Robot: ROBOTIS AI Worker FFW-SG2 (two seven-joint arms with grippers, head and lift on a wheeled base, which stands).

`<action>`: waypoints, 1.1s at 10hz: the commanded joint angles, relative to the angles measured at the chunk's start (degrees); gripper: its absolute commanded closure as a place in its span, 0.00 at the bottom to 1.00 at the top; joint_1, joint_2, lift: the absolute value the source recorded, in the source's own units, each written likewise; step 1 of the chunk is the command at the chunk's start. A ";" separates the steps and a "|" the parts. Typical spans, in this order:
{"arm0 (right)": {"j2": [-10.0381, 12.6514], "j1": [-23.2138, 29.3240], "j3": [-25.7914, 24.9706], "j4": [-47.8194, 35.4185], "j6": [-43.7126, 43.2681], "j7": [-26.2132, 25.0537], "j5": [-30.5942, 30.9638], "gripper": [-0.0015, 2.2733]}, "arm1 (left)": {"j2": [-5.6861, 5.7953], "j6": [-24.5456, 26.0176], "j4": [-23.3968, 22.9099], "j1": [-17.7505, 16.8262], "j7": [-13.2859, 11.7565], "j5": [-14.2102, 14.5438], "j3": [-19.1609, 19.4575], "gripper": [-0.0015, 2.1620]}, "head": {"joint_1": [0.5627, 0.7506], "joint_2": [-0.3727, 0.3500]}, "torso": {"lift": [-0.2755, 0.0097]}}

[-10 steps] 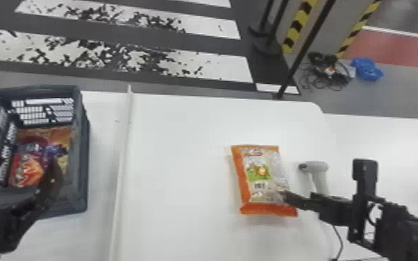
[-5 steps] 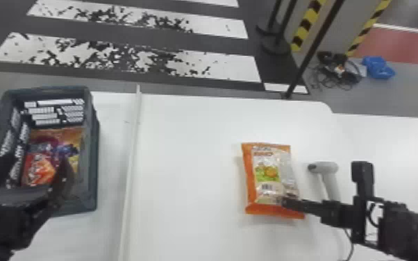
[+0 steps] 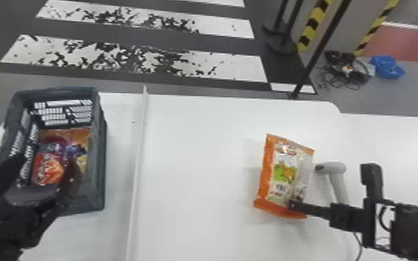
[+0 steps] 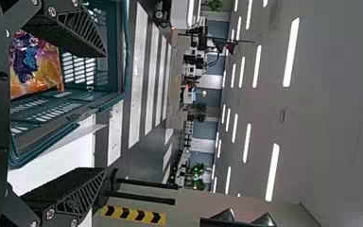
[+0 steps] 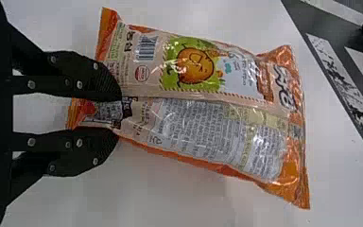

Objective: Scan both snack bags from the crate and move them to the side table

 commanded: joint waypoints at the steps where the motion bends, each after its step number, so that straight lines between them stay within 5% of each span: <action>1: 0.23 1.19 -2.72 -2.27 0.56 0.09 -3.02 0.99 | -0.09 0.00 0.09 0.00 0.00 0.00 0.05 0.07 | 0.70 0.32 | 0.70; 4: 0.76 2.42 -13.79 -7.81 4.08 1.05 -13.75 0.99 | -0.26 0.00 0.00 0.18 0.00 0.00 0.05 0.07 | 0.70 0.30 | 0.70; 6: 0.58 -1.36 -21.70 -3.42 4.08 0.00 -18.76 0.99 | -0.26 0.00 0.00 0.18 0.00 0.00 0.05 0.07 | 0.70 0.25 | 0.70; 9: -0.91 -3.12 -24.43 2.12 -5.59 -14.59 -17.97 0.99 | -0.17 0.00 0.00 0.18 0.00 0.00 0.05 0.07 | 0.70 0.05 | 0.70; 11: -1.09 -4.26 -24.52 7.31 -12.98 -22.68 -17.88 0.99 | -0.17 0.00 0.00 0.18 0.00 0.00 0.05 0.07 | 0.70 0.03 | 0.70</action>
